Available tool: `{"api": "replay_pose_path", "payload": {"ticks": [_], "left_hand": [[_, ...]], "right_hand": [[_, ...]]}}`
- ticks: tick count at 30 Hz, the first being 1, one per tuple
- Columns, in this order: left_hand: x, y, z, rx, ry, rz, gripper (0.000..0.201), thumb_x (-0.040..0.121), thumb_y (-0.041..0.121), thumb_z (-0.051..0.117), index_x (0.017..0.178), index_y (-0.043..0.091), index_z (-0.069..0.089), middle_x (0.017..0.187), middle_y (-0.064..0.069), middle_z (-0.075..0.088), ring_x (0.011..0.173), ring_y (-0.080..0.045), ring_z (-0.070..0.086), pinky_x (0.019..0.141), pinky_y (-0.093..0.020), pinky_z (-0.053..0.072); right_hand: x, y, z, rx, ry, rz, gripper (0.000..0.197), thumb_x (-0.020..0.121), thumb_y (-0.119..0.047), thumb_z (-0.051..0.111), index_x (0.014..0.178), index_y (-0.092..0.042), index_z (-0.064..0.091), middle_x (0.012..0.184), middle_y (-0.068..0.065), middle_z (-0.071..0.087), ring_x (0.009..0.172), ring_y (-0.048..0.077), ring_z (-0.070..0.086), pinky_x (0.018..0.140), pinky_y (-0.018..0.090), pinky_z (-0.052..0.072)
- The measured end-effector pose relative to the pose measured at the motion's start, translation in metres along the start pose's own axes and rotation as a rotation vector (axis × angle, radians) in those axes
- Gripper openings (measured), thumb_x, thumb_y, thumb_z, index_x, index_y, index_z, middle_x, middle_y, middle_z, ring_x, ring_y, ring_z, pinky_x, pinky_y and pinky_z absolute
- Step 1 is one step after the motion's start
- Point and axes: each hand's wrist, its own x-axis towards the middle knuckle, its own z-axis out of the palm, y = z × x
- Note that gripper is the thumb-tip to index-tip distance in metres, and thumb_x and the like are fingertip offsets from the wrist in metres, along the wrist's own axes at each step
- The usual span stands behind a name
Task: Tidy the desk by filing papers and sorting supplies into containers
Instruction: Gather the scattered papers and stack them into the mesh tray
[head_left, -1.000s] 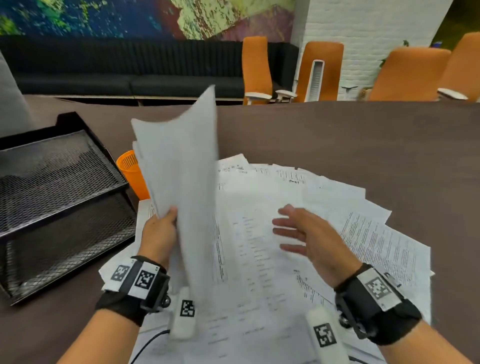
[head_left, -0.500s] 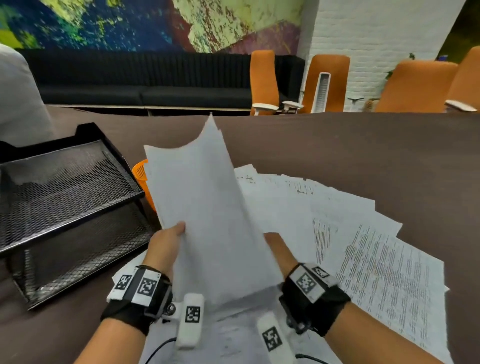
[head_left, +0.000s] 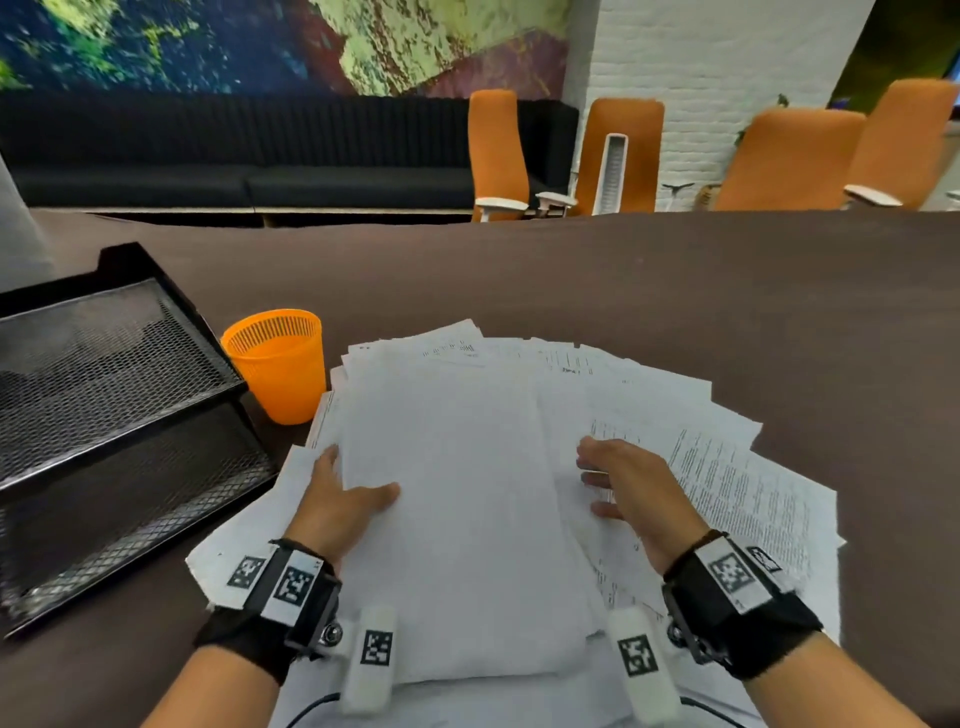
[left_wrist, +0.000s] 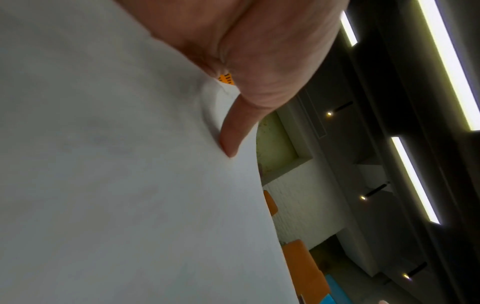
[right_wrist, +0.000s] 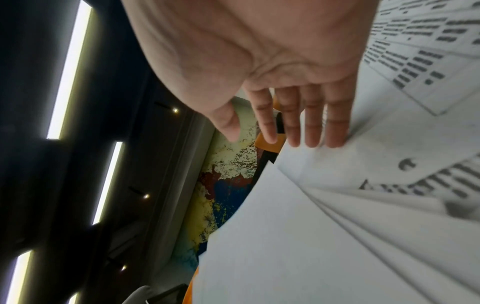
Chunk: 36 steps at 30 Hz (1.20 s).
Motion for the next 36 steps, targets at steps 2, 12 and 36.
{"api": "replay_pose_path", "payload": {"ticks": [2,12,36], "left_hand": [[0.004,-0.005,-0.001,0.030,0.021,-0.037,0.048,0.081,0.002,0.074,0.126,0.008,0.056,0.115,-0.016,0.068,0.097,-0.038,0.067,0.090,-0.057,0.053],[-0.012,0.004,0.017,0.022,-0.050,0.085,0.030,0.084,0.004,0.071,0.113,0.012,0.068,0.107,-0.009,0.073,0.097,-0.032,0.069,0.091,-0.051,0.054],[-0.076,0.100,0.015,-0.397,-0.351,0.667,0.024,0.083,0.014,0.064,0.097,0.030,0.076,0.113,0.000,0.073,0.109,-0.017,0.068,0.091,-0.029,0.055]], "right_hand": [[0.004,0.006,0.002,-0.046,-0.054,0.049,0.028,0.090,-0.035,0.068,0.110,-0.017,0.065,0.113,0.004,0.066,0.101,0.018,0.064,0.080,0.037,0.056],[-0.003,0.020,0.020,-0.096,-0.319,0.041,0.018,0.090,-0.005,0.065,0.107,-0.002,0.070,0.098,0.010,0.076,0.090,0.026,0.073,0.081,0.037,0.059],[-0.042,-0.069,-0.029,0.375,-0.254,-0.599,0.025,0.078,-0.007,0.063,0.102,-0.013,0.070,0.102,0.004,0.076,0.091,0.019,0.072,0.077,0.028,0.058]]}}
